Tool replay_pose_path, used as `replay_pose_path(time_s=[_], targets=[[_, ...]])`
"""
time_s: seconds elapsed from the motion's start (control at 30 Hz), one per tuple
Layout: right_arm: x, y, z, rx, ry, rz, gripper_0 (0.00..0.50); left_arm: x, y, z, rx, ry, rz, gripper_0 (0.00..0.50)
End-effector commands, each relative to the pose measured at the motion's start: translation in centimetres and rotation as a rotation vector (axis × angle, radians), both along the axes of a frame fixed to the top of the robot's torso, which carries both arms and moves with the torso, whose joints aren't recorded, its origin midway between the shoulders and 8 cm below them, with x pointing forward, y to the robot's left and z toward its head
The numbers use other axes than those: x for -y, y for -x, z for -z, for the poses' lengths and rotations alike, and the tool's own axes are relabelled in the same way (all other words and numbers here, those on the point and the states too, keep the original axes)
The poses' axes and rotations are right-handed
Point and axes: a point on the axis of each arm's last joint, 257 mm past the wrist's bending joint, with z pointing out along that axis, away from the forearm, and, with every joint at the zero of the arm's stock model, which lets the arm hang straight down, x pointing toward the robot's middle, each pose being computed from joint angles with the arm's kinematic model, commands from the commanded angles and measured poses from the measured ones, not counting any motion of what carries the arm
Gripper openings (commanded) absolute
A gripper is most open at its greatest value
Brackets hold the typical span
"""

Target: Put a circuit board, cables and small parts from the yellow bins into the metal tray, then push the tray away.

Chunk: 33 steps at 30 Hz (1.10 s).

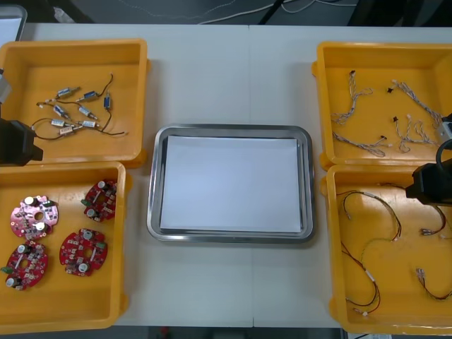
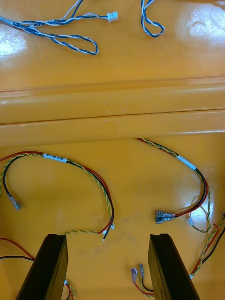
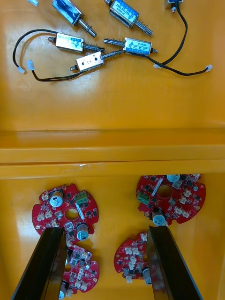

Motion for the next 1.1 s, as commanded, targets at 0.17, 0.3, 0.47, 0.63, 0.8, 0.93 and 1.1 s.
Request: replay_pose_path(time_s=[0.17,0.3,0.47,0.63,0.8,0.93,1.1], targets=[[0.23,-0.19,-0.98,0.041,0.012,-0.024,0.500,-1.45,0.38,-1.45,0.025,-0.026,-0.033,0.500],[0.23,-0.19,-0.98,0.041,0.012,-0.024,0.500,-1.45,0.38,-1.45,0.025,-0.026,-0.033,0.500],[0.23,-0.19,-0.98,0.041,0.012,-0.024,0.500,-1.45,0.38,-1.45,0.025,-0.026,-0.033,0.500],[0.23,-0.19,-0.98,0.041,0.012,-0.024,0.500,-1.45,0.38,-1.45,0.025,-0.026,-0.033,0.500],[0.23,-0.19,-0.98,0.041,0.012,-0.024,0.500,-1.45,0.38,-1.45,0.025,-0.026,-0.033,0.500],[0.23,-0.19,-0.98,0.041,0.012,-0.024,0.500,-1.45,0.38,-1.45,0.025,-0.026,-0.033,0.500],[0.23,-0.19,-0.98,0.041,0.012,-0.024,0.500,-1.45,0.38,-1.45,0.025,-0.026,-0.033,0.500]])
